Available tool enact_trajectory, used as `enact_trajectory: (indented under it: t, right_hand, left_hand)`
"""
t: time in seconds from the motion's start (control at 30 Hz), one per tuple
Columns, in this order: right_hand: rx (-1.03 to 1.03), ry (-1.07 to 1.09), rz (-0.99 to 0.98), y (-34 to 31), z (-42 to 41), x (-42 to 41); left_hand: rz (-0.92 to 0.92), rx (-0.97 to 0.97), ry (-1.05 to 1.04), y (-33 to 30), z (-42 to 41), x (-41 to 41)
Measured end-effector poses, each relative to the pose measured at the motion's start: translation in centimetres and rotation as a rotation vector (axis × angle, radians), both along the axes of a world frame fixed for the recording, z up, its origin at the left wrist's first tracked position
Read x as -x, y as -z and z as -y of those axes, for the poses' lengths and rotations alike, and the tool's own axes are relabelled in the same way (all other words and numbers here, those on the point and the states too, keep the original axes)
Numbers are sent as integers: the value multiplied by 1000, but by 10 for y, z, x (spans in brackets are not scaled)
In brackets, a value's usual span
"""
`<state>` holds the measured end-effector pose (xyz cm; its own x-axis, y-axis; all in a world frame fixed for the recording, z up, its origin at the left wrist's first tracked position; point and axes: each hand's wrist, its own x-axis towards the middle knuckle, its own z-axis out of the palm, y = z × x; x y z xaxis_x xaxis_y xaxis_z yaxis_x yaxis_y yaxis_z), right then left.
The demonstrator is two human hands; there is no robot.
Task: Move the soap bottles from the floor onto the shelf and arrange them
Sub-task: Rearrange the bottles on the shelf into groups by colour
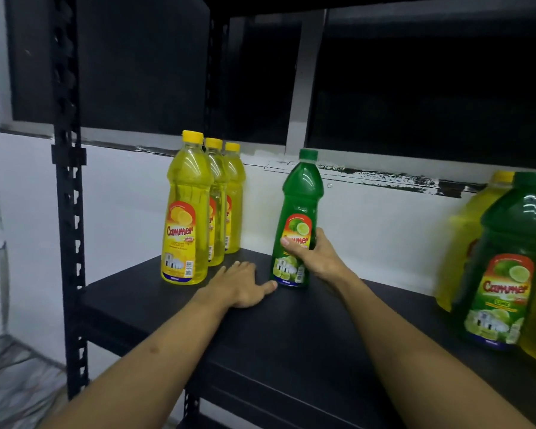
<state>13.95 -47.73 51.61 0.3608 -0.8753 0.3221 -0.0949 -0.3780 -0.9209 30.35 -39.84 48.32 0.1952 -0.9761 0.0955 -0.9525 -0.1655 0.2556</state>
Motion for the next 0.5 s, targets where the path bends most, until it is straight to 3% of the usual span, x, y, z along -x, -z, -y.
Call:
enact_trajectory:
  t: [0.5]
  right_hand:
    - [131,38,63,15,53,-75]
  left_hand:
    - [-23,-4,-8,1,4,-4]
